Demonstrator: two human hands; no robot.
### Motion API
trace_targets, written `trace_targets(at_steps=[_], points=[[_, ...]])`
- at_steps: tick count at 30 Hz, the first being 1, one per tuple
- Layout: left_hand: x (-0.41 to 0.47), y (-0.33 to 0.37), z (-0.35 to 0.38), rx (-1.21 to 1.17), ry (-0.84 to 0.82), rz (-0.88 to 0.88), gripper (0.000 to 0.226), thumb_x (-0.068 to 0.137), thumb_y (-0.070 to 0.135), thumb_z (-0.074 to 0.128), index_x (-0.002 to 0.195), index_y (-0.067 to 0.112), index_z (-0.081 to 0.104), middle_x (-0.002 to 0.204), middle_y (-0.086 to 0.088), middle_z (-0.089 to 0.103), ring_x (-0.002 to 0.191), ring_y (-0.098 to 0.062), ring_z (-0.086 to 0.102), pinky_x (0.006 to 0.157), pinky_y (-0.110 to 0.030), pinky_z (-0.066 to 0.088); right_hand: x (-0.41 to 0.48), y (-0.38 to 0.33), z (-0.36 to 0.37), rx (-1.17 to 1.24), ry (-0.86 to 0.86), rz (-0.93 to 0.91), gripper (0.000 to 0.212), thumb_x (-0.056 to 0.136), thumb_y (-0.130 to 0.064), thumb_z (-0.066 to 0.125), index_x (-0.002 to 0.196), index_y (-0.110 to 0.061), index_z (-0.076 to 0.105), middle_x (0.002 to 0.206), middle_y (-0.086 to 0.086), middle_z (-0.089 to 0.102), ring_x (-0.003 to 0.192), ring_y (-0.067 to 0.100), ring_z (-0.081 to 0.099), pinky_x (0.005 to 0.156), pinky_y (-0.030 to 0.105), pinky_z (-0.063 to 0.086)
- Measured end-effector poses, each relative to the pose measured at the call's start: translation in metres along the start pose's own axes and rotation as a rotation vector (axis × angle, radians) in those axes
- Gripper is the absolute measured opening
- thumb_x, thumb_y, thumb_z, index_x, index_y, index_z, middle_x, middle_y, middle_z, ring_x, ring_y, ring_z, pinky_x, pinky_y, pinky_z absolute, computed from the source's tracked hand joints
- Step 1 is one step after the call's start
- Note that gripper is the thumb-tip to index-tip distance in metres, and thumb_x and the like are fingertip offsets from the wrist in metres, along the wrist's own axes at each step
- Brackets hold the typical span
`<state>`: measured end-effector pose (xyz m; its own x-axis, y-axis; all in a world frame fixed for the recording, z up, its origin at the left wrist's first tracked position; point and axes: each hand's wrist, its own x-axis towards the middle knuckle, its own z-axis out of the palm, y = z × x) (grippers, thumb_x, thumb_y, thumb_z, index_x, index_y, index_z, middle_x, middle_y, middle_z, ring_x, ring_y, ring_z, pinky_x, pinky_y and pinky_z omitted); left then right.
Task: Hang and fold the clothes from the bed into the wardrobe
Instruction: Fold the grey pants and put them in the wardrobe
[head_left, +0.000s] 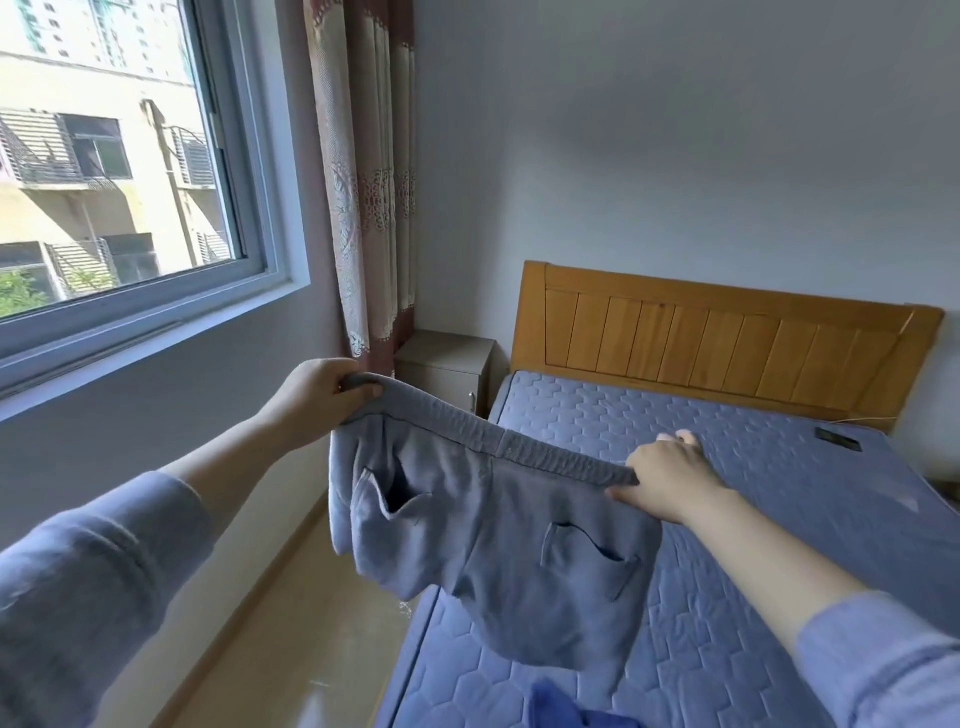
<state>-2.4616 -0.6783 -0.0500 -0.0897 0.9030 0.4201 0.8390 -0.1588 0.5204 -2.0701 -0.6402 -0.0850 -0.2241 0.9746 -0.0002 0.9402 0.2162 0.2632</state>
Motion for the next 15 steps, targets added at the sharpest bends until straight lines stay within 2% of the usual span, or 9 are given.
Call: trace_targets(at_steps=[2,4,5,7,10,12,15], points=[[-0.002,0.012,0.007,-0.037,-0.006,-0.006,0.034,0.086,0.030,0.071,0.062,0.011,0.055,0.055,0.004,0.044,0.053,-0.012,0.036,0.049,-0.023,0.031,-0.002,-0.006,0.001,0.053,0.009,0.039,0.049,0.090,-0.063,0.048,0.113,-0.023,0.063,0.122,0.004,0.061,0.125,0.026,0.045,0.112,0.048,0.024],[-0.004,0.029,0.015,-0.081,-0.016,-0.018,0.037,0.084,0.032,0.072,0.067,0.002,0.057,0.057,0.001,0.044,0.054,-0.012,0.036,0.047,-0.018,0.030,-0.005,-0.015,0.001,0.322,0.001,0.056,0.064,0.091,-0.058,0.052,0.143,-0.021,0.043,0.146,0.008,0.045,0.136,0.028,0.038,0.111,0.044,0.031],[-0.004,0.038,0.020,-0.105,-0.032,-0.032,0.038,0.083,0.033,0.073,0.067,0.001,0.058,0.057,0.001,0.043,0.054,-0.012,0.036,0.046,-0.018,0.030,-0.008,-0.021,-0.001,0.491,0.003,0.059,0.068,0.092,-0.054,0.054,0.148,-0.020,0.036,0.151,0.009,0.038,0.139,0.027,0.036,0.110,0.041,0.034],[-0.005,0.054,0.029,-0.155,-0.081,-0.089,0.038,0.082,0.035,0.073,0.067,0.003,0.061,0.058,0.001,0.046,0.055,-0.013,0.038,0.046,-0.020,0.031,-0.012,-0.034,-0.007,0.699,0.060,0.052,0.063,0.092,-0.048,0.057,0.145,-0.019,0.040,0.145,0.007,0.045,0.131,0.024,0.045,0.101,0.035,0.040],[-0.010,0.072,0.045,-0.318,-0.136,-0.210,0.033,0.081,0.036,0.075,0.069,0.006,0.069,0.055,0.003,0.050,0.048,-0.008,0.043,0.044,-0.018,0.038,-0.019,-0.051,-0.021,0.946,0.141,0.032,0.034,0.093,-0.036,0.060,0.119,-0.015,0.063,0.111,0.003,0.066,0.101,0.019,0.061,0.083,0.031,0.050],[-0.012,0.080,0.053,-0.497,-0.133,-0.287,0.035,0.081,0.028,0.077,0.079,-0.006,0.070,0.056,0.000,0.052,0.045,-0.006,0.045,0.043,-0.016,0.045,-0.026,-0.062,-0.028,1.217,0.075,-0.023,0.020,0.095,-0.030,0.060,0.102,-0.014,0.070,0.098,0.003,0.071,0.091,0.020,0.067,0.081,0.034,0.058],[-0.014,0.086,0.052,-0.655,-0.133,-0.359,0.033,0.080,0.022,0.079,0.085,-0.009,0.070,0.072,-0.015,0.066,0.060,-0.018,0.065,0.057,-0.025,0.060,-0.037,-0.078,-0.031,1.413,-0.026,-0.101,0.020,0.094,-0.033,0.062,0.103,-0.017,0.071,0.098,0.002,0.073,0.092,0.016,0.070,0.081,0.029,0.060]])
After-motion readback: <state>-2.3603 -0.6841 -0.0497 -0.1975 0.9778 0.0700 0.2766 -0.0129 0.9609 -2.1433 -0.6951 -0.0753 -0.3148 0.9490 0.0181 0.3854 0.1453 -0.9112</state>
